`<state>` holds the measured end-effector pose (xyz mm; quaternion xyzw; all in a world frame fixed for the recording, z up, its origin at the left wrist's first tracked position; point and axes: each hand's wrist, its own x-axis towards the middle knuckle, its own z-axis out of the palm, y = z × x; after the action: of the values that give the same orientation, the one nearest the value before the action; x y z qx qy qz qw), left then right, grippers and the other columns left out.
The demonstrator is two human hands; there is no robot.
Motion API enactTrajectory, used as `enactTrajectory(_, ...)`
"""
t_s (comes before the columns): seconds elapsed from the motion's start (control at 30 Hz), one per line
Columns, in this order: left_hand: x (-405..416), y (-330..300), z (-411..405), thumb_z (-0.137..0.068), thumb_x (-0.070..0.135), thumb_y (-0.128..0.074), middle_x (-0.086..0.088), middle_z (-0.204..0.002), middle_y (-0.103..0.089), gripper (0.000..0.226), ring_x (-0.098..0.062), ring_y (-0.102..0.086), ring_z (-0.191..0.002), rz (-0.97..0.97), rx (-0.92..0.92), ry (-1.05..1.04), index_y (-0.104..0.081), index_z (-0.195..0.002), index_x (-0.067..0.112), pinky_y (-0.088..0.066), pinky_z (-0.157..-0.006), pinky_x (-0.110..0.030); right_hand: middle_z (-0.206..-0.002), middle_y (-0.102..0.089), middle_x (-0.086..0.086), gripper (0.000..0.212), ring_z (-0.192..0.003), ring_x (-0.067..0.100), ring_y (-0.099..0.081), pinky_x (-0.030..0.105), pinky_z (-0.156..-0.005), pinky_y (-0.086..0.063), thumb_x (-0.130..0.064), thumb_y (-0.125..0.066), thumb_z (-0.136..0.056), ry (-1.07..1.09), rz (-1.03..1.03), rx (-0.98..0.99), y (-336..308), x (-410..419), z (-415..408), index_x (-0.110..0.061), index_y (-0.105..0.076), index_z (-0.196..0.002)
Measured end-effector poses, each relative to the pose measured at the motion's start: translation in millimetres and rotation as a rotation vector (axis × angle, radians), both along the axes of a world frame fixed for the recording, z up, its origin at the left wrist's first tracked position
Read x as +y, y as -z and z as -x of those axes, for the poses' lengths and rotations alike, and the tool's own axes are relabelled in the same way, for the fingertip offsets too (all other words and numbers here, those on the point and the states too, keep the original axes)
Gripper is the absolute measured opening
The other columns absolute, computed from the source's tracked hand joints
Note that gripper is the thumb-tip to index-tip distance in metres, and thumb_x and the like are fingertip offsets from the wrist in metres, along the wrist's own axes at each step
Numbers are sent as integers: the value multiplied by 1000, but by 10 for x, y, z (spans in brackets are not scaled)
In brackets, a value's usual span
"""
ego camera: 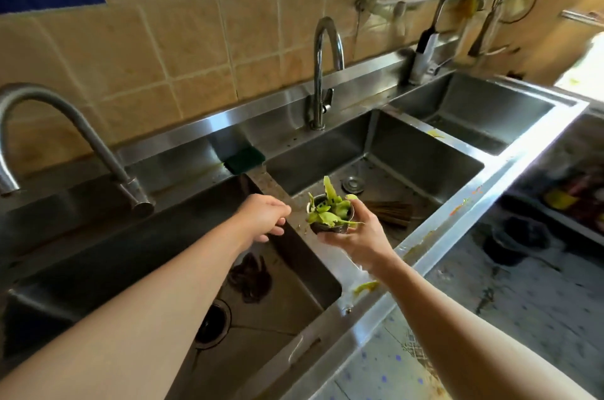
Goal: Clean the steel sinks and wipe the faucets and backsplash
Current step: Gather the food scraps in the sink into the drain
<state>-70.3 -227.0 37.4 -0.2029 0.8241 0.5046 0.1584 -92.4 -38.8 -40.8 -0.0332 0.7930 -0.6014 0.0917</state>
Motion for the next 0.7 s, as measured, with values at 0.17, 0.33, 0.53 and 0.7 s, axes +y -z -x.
enactTrajectory(0.17, 783, -13, 234, -95, 25, -53, -1, -96, -63, 16, -14, -64, -82, 1, -11, 41, -61, -107, 18, -46, -71, -28, -100, -69, -6, 67, -94, 16, -67, 42, -90, -54, -29, -89, -44, 37, 47, 3, -125, 792, 192, -31, -59, -104)
enactTrajectory(0.33, 1675, -87, 516, -96, 22, -51, -4, -95, -63, 14, -16, -63, -82, -8, 7, 98, -60, -105, 17, -45, -73, -28, -103, -69, -2, 68, -96, 18, -66, 33, -87, -54, -17, -90, -51, 73, 57, 18, -236, 1681, 440, -23, -58, -110)
enactTrajectory(0.53, 2613, -124, 838, -96, 21, -50, -2, -95, -62, 7, -14, -63, -80, -37, 14, 179, -57, -95, 21, -43, -73, -28, -102, -68, -8, 66, -97, 16, -67, 36, -92, -52, -19, -90, -52, 157, 51, 29, -238, 2601, 683, -31, -59, -109)
enactTrajectory(0.7, 3214, -81, 1160, -97, 20, -49, -5, -103, -63, 10, -16, -63, -85, -38, -12, 260, -59, -99, 19, -45, -79, -31, -100, -70, -9, 68, -95, 14, -67, 43, -93, -52, -42, -86, -38, 262, 50, 19, -212, 3208, 839, -41, -60, -100)
